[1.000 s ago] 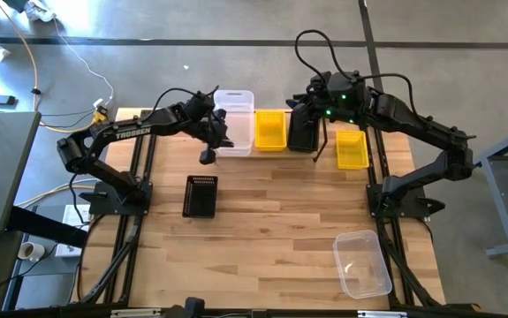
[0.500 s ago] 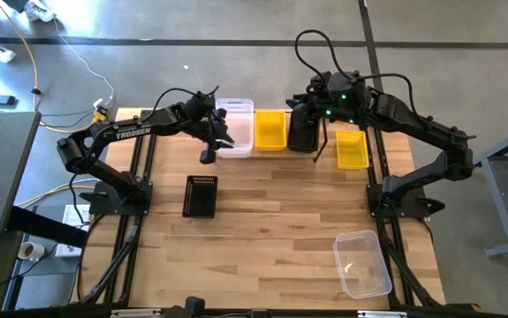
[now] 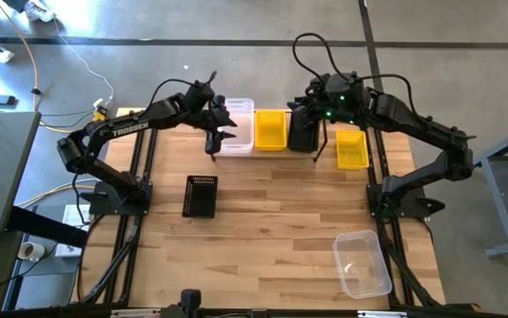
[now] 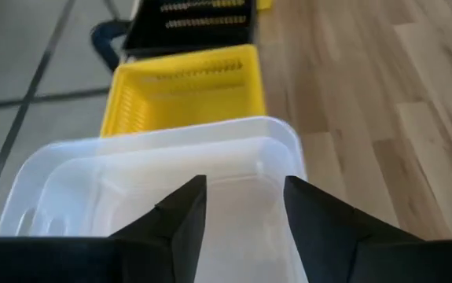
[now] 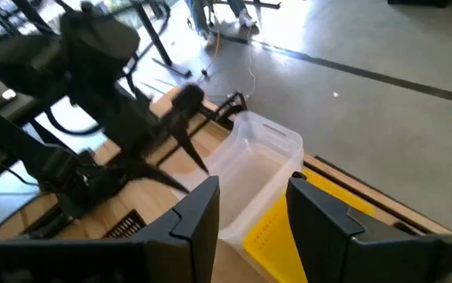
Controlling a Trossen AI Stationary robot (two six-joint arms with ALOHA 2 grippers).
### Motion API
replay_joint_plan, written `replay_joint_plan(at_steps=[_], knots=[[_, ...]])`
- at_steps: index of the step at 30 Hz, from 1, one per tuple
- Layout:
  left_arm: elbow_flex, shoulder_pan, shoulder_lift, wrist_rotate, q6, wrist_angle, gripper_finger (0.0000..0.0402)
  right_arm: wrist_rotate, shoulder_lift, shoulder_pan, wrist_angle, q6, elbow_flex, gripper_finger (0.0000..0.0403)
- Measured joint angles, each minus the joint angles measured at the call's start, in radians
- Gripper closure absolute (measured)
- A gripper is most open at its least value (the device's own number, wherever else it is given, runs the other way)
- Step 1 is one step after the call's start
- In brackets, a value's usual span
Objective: Stack baskets on shelf by color
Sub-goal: Stack the yellow bin on the yellow bin on the shelf
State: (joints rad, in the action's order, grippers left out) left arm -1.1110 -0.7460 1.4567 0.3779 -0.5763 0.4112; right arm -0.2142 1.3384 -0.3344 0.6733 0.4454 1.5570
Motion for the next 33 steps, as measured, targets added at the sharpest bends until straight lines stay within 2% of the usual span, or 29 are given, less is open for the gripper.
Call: replay_joint_plan(at_steps=[7,10,15,21,33], knots=[[-0.091,0.002,0.000,-0.053,0.093,0.078,0.0237,0.041,0.000,0.000,0.117,0.032,0.000,0.0269],[-0.145,0.002,-0.001,-0.054,0.106,0.125,0.0241,0.073,0.000,0.000,0.244,0.059,0.000,0.0269],[-0.227,0.002,-0.002,-0.053,0.103,0.226,0.0245,0.069,0.003,0.001,0.459,0.123,0.000,0.0269],[-0.266,0.002,-0.003,-0.055,0.102,0.271,0.0245,0.066,0.003,0.013,0.647,0.179,-0.001,0.0269],[-0.266,0.002,-0.003,-0.060,0.085,0.285,0.0245,0.066,0.003,0.209,0.866,0.266,-0.002,0.0269]])
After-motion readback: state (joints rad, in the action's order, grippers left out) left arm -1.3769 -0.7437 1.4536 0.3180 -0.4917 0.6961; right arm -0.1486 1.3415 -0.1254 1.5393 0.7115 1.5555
